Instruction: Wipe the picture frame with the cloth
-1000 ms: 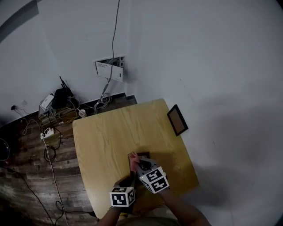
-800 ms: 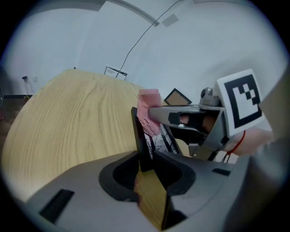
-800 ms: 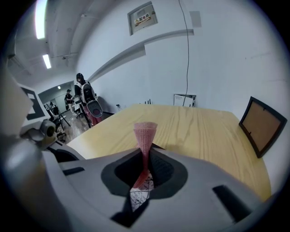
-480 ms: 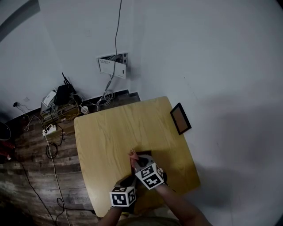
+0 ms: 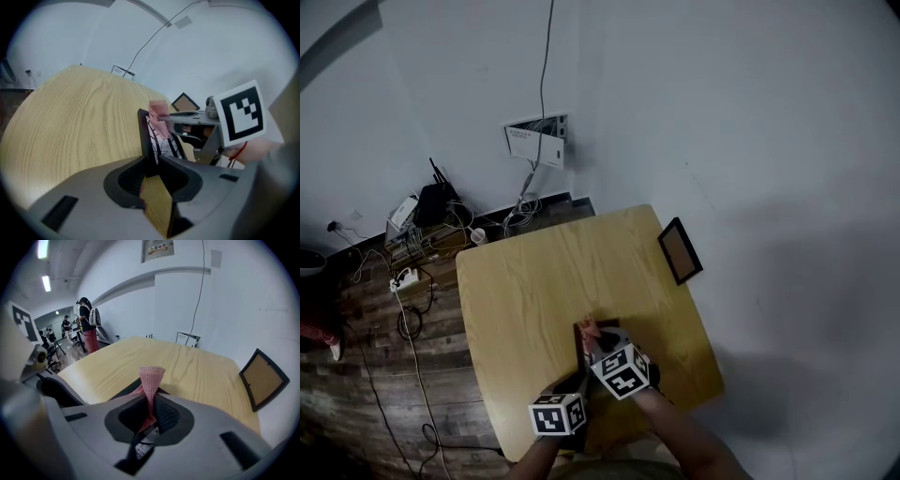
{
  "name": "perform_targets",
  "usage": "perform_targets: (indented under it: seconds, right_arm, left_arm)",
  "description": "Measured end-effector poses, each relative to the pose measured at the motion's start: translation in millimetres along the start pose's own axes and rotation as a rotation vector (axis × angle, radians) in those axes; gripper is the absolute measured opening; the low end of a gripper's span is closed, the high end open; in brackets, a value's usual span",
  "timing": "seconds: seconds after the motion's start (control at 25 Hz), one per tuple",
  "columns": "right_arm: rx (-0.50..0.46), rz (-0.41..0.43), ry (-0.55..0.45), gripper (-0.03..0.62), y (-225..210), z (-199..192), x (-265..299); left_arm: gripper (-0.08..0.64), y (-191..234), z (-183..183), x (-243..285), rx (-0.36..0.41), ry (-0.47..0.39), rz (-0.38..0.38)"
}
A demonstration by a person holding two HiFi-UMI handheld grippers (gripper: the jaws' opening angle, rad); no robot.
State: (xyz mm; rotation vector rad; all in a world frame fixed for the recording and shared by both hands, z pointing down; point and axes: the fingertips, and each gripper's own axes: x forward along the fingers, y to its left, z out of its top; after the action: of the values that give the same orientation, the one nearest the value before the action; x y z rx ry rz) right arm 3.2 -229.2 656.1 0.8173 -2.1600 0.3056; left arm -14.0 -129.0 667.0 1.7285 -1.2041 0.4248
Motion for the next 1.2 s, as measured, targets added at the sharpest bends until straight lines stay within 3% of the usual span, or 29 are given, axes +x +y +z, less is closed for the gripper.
perform_targets:
  seconds: [0.4,0.96,1.2]
  right_arm:
    - [0.028,-0.062,0.019,0.018,-24.2,-18.3,-15.7]
    - [0.062,-0.059,0.018,0.018,-29.3,-23.7,-21.5]
    - [0.14,-0.045,-0.069,0.018,-24.8,-9.5,-34.8]
  left_arm:
    - [0.084,0.8,-1.1,-0.4,-0.029,-0.008,-0.003]
    - [0.086,-1.2,-4.8,2.7,-0.054,-0.019,-0.004]
    - [0.086,-0.5,-3.8,2.4,-0.05,-0.026,0.0]
